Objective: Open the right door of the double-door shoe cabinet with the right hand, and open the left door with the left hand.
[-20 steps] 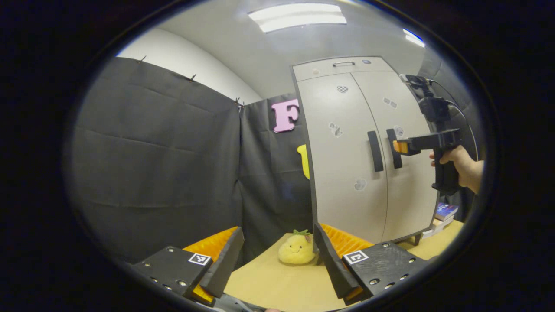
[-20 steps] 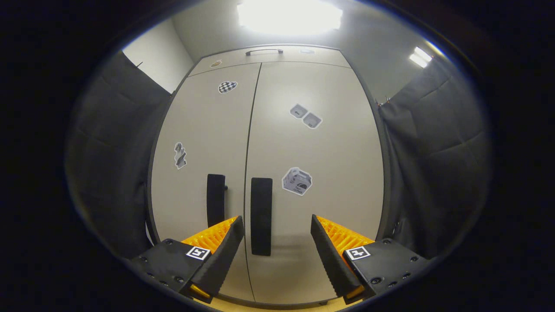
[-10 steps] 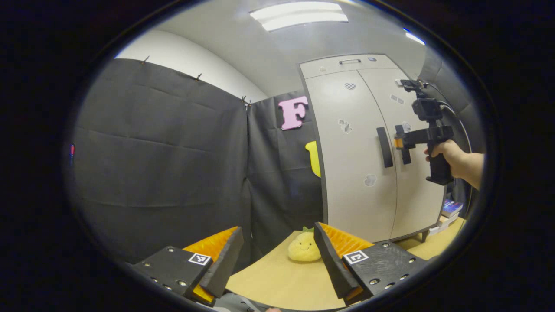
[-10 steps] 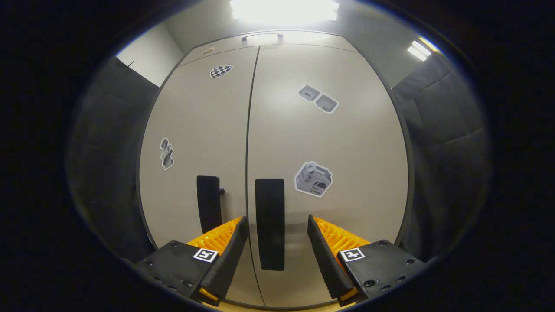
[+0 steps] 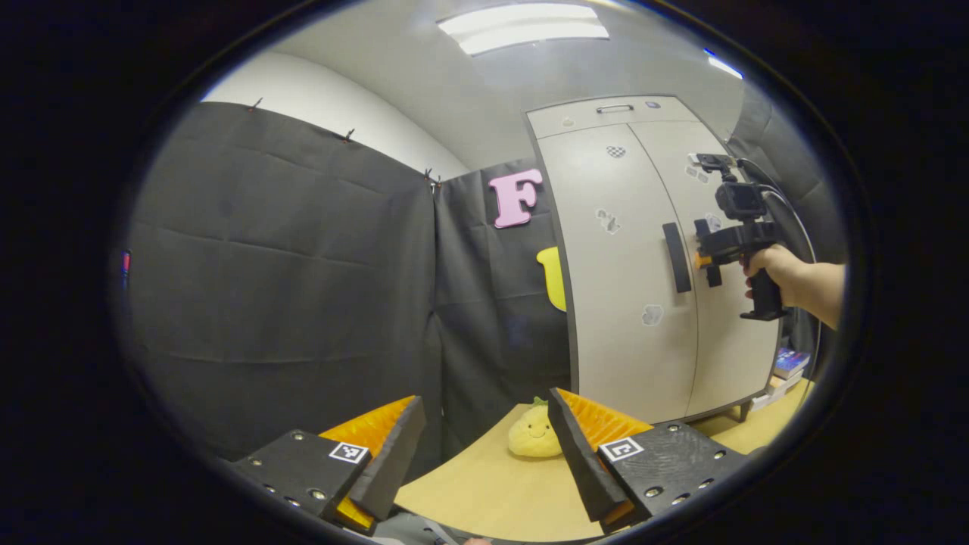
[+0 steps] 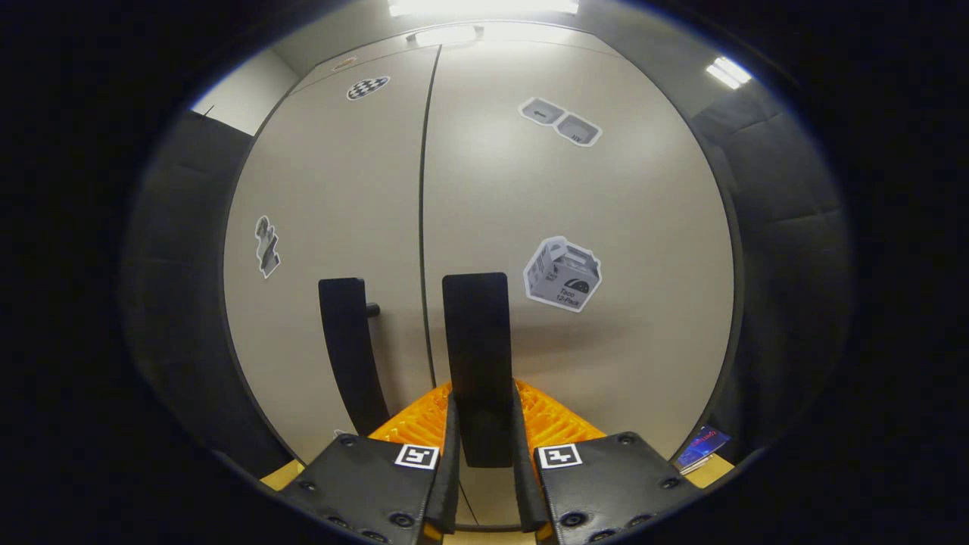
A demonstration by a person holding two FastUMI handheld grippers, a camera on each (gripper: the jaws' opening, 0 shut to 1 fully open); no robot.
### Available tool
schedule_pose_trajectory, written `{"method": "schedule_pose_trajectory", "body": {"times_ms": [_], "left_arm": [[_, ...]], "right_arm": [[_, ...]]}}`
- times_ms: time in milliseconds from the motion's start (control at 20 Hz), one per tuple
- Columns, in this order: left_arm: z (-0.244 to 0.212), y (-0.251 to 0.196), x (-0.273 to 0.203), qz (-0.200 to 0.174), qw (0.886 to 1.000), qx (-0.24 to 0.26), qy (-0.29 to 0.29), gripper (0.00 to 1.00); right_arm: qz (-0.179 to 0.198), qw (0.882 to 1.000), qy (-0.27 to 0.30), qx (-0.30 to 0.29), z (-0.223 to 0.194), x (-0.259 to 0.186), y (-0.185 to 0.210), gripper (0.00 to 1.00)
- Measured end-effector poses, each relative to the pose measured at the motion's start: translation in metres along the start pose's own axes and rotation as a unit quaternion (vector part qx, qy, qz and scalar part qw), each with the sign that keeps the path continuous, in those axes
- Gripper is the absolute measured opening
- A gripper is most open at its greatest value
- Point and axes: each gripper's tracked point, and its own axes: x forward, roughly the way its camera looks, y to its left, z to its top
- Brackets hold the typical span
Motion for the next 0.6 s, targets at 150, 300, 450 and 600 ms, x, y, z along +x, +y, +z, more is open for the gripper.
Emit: {"method": "schedule_pose_trajectory", "body": {"times_ms": [150, 300, 450, 600], "left_arm": [[0.002, 0.0, 0.0, -0.003, 1.0, 0.002, -0.002, 0.94], [0.008, -0.002, -0.004, -0.01, 1.0, 0.001, -0.008, 0.94], [0.01, -0.009, -0.003, -0.021, 1.0, 0.001, -0.011, 0.94], [0.012, -0.022, -0.003, -0.038, 0.999, -0.003, -0.014, 0.94]], "right_arm": [[0.005, 1.0, 0.009, 0.001, -0.001, 0.0, -0.001, 0.14], [0.02, 1.0, 0.012, 0.002, 0.0, -0.007, 0.0, 0.14], [0.039, 0.999, 0.017, 0.013, 0.0, -0.021, 0.0, 0.14], [0.051, 0.999, 0.016, 0.007, -0.001, -0.032, -0.003, 0.14]]}}
